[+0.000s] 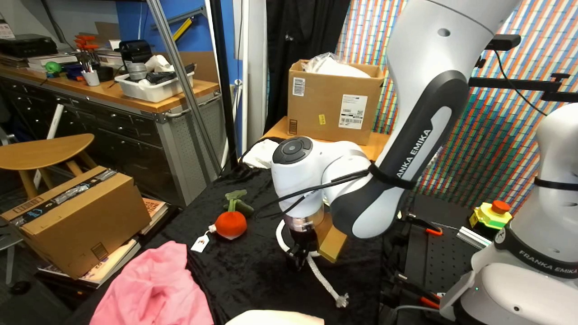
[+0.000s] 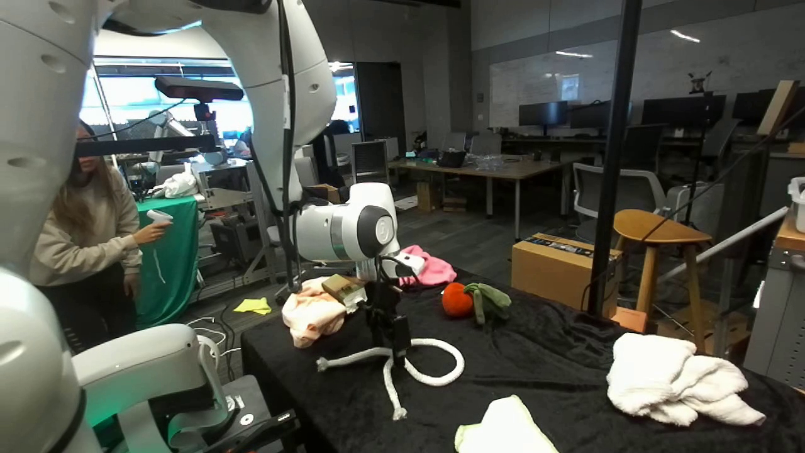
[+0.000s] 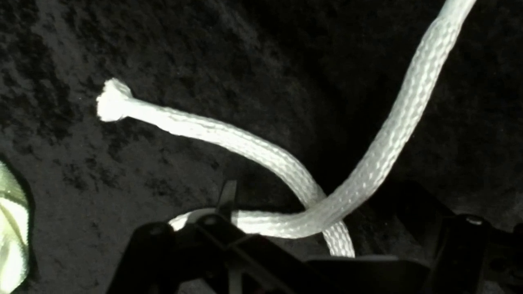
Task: Pile the white rope, towels, t-shirts and radish together on the right side of the table
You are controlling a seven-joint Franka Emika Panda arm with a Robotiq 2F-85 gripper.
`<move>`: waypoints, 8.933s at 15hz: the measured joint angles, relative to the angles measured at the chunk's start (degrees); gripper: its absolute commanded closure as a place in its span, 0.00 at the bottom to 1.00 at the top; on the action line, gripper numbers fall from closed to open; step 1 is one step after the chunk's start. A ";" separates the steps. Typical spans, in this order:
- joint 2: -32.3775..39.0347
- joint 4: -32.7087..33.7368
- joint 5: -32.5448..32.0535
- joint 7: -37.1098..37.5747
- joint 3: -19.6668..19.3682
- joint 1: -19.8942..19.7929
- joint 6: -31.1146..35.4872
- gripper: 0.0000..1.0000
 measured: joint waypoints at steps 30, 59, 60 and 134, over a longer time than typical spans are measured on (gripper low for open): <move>-1.07 -0.30 13.36 -16.48 0.82 -9.74 3.96 0.87; -3.62 -5.06 14.55 -21.30 2.23 -10.56 3.53 0.89; -3.77 -5.18 14.55 -21.40 2.23 -10.58 3.47 0.87; -5.68 45.84 14.14 -62.45 -3.40 -29.86 -50.04 0.00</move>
